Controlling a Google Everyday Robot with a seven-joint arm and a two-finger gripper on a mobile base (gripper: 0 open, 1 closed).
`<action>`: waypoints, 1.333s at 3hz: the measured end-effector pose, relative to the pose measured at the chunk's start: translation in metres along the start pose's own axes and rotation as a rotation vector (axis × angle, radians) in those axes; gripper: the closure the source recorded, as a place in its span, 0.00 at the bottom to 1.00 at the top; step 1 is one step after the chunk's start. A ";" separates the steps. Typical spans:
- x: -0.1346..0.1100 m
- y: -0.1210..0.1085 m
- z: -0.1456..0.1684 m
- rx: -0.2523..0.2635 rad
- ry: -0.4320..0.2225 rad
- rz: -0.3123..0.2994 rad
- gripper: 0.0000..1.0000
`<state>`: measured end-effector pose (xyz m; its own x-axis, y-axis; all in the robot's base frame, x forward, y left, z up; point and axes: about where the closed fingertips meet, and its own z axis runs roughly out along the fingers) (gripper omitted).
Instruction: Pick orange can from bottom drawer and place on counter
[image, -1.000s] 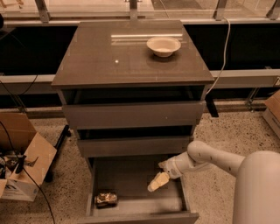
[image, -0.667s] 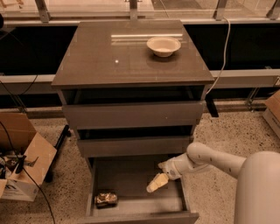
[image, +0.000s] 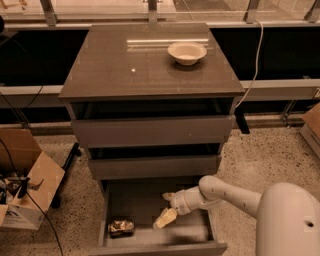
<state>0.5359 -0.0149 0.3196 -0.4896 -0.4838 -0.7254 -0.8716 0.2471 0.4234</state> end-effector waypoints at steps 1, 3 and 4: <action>0.002 0.002 0.044 -0.066 -0.012 -0.061 0.00; 0.007 -0.004 0.082 -0.087 -0.034 -0.038 0.00; 0.014 -0.001 0.096 -0.018 -0.048 -0.066 0.00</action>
Offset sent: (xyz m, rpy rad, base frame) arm 0.0020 0.1075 -0.0632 0.1599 -0.0044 0.1244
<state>0.5273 0.0593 0.2572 -0.4320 -0.4578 -0.7770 -0.9017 0.2004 0.3832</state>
